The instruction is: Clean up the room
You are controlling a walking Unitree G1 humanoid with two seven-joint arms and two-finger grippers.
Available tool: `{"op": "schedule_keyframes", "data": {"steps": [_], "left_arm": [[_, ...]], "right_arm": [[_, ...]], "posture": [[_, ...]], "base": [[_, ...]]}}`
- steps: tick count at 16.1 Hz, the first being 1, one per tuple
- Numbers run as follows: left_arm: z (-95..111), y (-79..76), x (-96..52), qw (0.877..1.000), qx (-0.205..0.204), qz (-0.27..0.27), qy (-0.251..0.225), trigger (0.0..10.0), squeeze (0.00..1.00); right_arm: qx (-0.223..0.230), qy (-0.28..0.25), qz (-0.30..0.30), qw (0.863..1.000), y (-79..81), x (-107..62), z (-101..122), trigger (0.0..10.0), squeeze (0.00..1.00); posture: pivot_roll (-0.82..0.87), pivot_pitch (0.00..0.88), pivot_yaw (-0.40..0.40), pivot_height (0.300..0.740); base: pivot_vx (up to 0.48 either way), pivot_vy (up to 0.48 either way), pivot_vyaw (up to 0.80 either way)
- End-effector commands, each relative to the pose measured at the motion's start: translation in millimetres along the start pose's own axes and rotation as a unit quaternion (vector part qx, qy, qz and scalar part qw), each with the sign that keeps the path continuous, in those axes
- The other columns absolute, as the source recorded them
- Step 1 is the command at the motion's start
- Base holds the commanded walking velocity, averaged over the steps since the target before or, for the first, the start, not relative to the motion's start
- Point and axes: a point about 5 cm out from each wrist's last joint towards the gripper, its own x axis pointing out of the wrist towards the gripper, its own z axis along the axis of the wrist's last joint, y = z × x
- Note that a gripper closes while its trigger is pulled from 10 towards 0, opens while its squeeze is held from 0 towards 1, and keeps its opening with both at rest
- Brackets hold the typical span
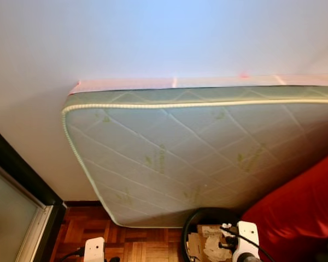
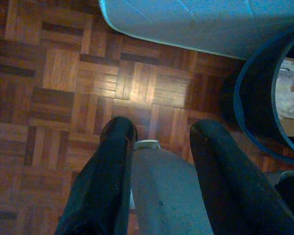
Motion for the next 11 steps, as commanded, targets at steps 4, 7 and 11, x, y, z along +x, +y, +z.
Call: {"op": "schedule_keyframes", "data": {"steps": [4, 7, 11], "left_arm": [[-2.2, 2.0, -0.9, 1.0, 0.007, 0.001, 0.002, 10.0, 0.0], [2.4, 2.6, -1.4, 1.0, 0.0, 0.004, -0.027, 10.0, 0.0], [9.4, 4.0, -2.9, 0.997, -0.014, 0.01, -0.073, 10.0, 0.0]], "right_arm": [[0.037, -0.015, -0.022, 0.999, -6.4, -0.2, 4.0, 10.0, 0.0], [0.062, -0.067, -0.028, 0.995, -8.4, 4.1, 30.7, 10.0, 0.0], [0.064, -0.121, -0.01, 0.99, -3.8, 8.6, 65.4, 10.0, 0.0]], "posture": [[0.01, 0.084, -0.001, 0.74], [0.02, 0.091, 0.002, 0.74], [0.02, 0.094, 0.002, 0.74]], "base": [[0.0, 0.0, 0.0], [0.0, 0.0, 0.0], [0.0, 0.0, 0.0]]}}
